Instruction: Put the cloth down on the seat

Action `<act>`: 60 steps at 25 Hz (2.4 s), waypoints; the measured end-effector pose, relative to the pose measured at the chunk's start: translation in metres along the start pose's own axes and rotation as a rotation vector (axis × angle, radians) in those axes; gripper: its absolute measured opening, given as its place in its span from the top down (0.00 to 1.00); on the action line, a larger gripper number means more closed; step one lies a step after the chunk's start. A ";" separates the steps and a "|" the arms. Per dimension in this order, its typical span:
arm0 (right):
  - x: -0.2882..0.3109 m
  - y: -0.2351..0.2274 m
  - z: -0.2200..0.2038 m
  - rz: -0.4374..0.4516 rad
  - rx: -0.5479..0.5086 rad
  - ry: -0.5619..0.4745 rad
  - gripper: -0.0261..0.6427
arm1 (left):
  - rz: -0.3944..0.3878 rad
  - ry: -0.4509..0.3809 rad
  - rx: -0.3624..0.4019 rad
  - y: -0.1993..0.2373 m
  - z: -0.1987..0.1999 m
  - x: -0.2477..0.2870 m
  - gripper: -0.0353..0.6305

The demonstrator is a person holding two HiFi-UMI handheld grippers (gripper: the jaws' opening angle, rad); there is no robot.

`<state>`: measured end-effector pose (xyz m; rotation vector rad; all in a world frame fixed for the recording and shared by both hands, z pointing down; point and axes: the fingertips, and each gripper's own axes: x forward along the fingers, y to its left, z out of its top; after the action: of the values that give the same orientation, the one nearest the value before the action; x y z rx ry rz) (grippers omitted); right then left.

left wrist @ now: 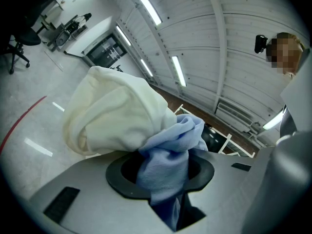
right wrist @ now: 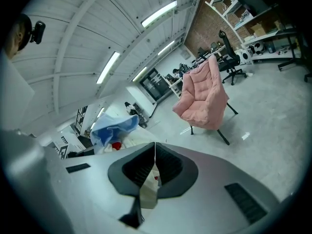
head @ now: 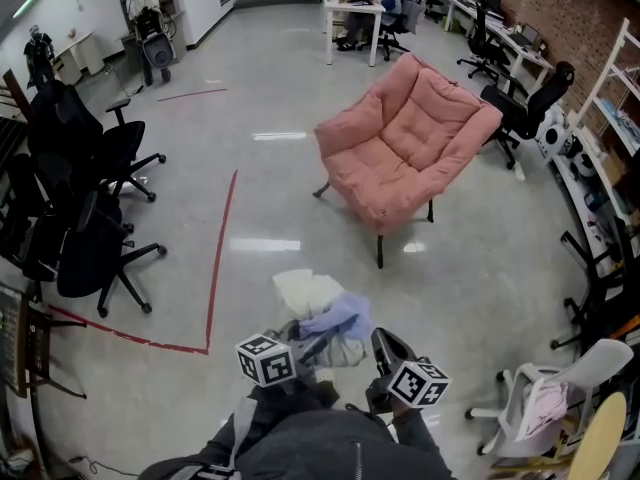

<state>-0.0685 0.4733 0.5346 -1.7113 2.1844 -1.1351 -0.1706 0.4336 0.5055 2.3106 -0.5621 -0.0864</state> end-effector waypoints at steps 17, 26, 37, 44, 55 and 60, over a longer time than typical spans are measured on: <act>0.030 0.005 -0.006 -0.004 0.007 0.043 0.94 | 0.049 -0.021 -0.046 0.027 0.003 -0.020 0.75; 0.058 0.010 -0.005 0.061 0.010 0.093 0.94 | 0.107 -0.040 -0.044 0.042 0.009 -0.017 0.75; 0.117 -0.002 0.037 0.092 0.008 0.119 0.94 | 0.145 -0.066 -0.043 0.073 0.049 0.016 0.75; 0.163 -0.013 0.077 0.101 0.004 0.122 0.94 | 0.169 -0.060 -0.022 0.099 0.084 0.049 0.75; 0.234 -0.044 0.139 0.112 -0.006 0.155 0.94 | 0.185 -0.076 -0.020 0.139 0.137 0.120 0.75; 0.262 -0.059 0.167 0.119 -0.005 0.156 0.94 | 0.200 -0.078 -0.013 0.156 0.157 0.147 0.75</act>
<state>-0.0233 0.1602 0.5393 -1.5183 2.3459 -1.2723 -0.1312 0.1707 0.5144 2.2327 -0.8267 -0.0839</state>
